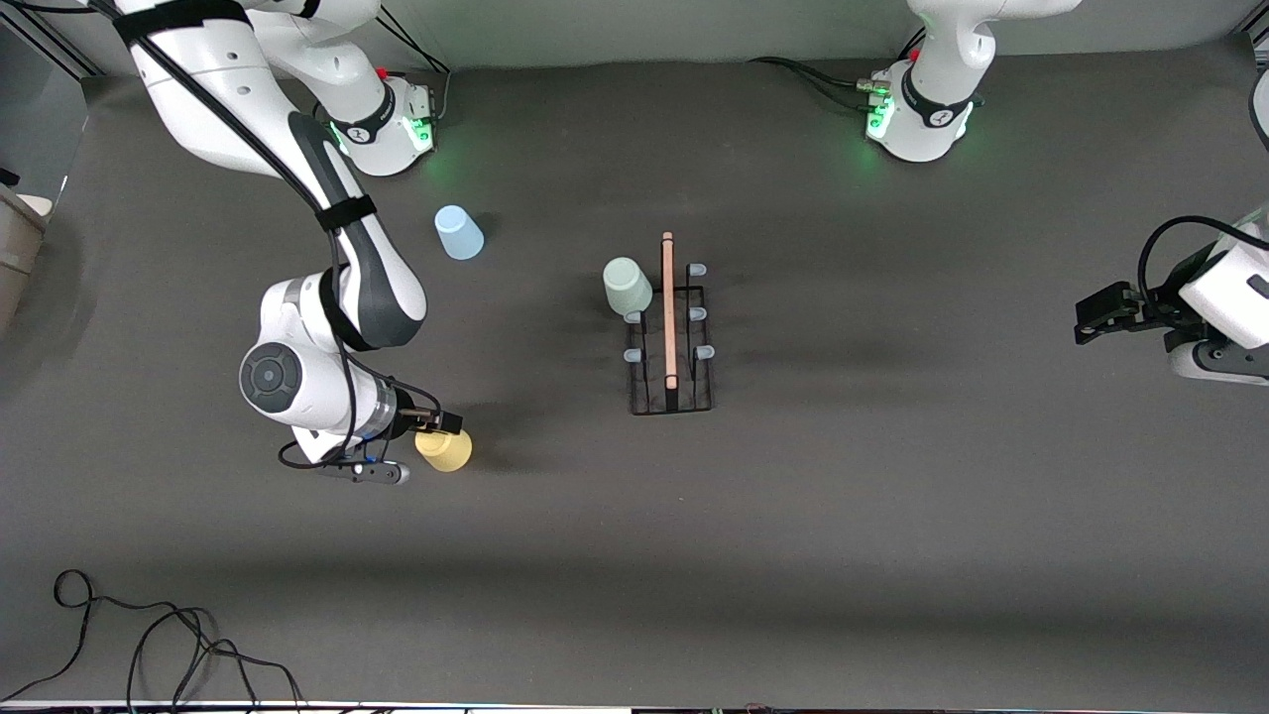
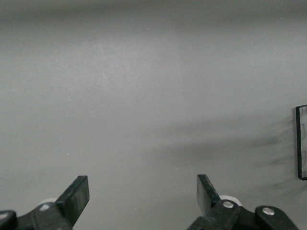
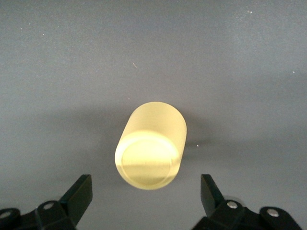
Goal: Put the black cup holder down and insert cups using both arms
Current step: 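Grasp the yellow cup with the right gripper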
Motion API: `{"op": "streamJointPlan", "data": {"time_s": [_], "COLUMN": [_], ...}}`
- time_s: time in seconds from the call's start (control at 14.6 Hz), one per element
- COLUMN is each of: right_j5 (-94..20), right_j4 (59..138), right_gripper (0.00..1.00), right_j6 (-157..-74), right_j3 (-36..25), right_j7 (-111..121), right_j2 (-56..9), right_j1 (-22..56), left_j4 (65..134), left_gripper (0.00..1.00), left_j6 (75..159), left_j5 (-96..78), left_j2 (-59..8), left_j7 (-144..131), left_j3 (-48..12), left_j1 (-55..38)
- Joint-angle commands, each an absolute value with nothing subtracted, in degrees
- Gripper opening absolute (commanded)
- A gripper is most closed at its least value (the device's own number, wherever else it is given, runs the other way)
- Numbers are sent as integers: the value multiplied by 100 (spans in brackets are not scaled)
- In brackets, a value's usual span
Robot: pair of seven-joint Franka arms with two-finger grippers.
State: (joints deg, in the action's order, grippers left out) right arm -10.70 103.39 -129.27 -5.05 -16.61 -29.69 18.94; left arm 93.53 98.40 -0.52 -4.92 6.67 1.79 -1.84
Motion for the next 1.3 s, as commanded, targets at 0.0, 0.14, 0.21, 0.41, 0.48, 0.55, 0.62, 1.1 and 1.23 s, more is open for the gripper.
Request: {"op": "streamJointPlan", "data": {"time_s": [0.0,0.14,0.21,0.41,0.48,0.55,0.62,1.1,1.23], "right_j5": [-984,-984,-984,-984,-984,-984,-984,-984,-993], "right_j4": [10213,10213,10213,10222,10222,10222,10230,10230,10195], "right_gripper": [100,100,100,100,100,100,99,34,1], "right_j6": [-13130,-13271,-13332,-13421,-13421,-13438,-13482,-13482,-13439], "right_j3": [-475,-475,-475,-475,-475,-475,-475,-475,-466], "right_j7": [-1573,-1564,-1573,-1573,-1573,-1573,-1573,-1564,-1617], "right_j2": [-3146,-3243,-3269,-3340,-3383,-3401,-3410,-3401,-3305], "right_j1": [1881,1872,1872,1881,1872,1881,1881,1890,1907], "left_j4": [9387,9395,9396,9395,9387,9395,9396,9396,9396], "left_gripper": [100,100,100,100,100,100,100,100,100], "left_j6": [9800,9800,9800,9809,9817,9817,9817,9861,9870], "left_j5": [53,53,53,53,53,53,53,53,53], "left_j2": [-422,-422,-422,-431,-431,-431,-431,-448,-448], "left_j7": [545,545,545,545,545,545,545,545,545], "left_j3": [202,202,202,202,202,202,202,202,202], "left_j1": [-246,-255,-255,-255,-255,-255,-246,-246,-246]}}
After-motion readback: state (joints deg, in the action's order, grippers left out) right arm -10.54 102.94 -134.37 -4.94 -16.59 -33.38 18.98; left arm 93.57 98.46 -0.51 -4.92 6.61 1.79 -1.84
